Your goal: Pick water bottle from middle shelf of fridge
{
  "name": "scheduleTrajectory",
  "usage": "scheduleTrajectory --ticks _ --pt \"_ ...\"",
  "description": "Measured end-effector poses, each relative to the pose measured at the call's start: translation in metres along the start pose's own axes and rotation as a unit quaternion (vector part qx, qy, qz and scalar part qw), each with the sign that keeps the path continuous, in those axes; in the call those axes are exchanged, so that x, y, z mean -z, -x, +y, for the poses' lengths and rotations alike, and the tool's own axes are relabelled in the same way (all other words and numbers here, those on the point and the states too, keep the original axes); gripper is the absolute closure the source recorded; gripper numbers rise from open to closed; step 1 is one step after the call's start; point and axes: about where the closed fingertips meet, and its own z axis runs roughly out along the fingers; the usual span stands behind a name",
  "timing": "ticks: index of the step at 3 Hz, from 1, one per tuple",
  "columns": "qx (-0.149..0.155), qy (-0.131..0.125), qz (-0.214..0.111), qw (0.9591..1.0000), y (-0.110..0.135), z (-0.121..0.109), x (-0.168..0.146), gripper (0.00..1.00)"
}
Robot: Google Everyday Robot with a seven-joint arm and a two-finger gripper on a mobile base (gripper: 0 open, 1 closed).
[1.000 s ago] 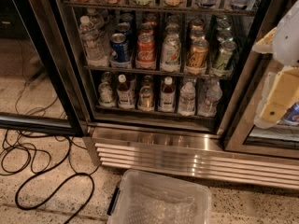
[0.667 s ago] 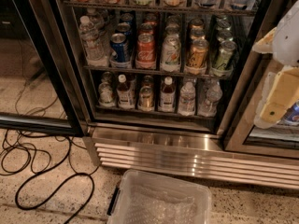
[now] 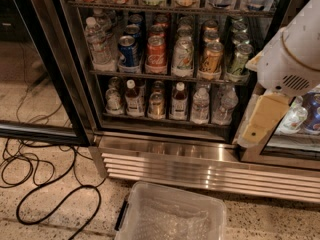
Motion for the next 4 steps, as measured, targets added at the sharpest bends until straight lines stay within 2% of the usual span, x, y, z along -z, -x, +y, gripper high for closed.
scheduleTrajectory --ticks 1,2,3,4 --pt "-0.004 0.007 -0.024 0.9997 0.016 0.004 -0.027 0.00" --pt "-0.004 0.007 -0.024 0.9997 0.016 0.005 -0.027 0.00" --pt "-0.021 0.010 -0.049 0.9985 0.036 0.021 -0.050 0.00" --pt "-0.061 0.024 -0.099 0.9929 0.076 0.045 -0.091 0.00"
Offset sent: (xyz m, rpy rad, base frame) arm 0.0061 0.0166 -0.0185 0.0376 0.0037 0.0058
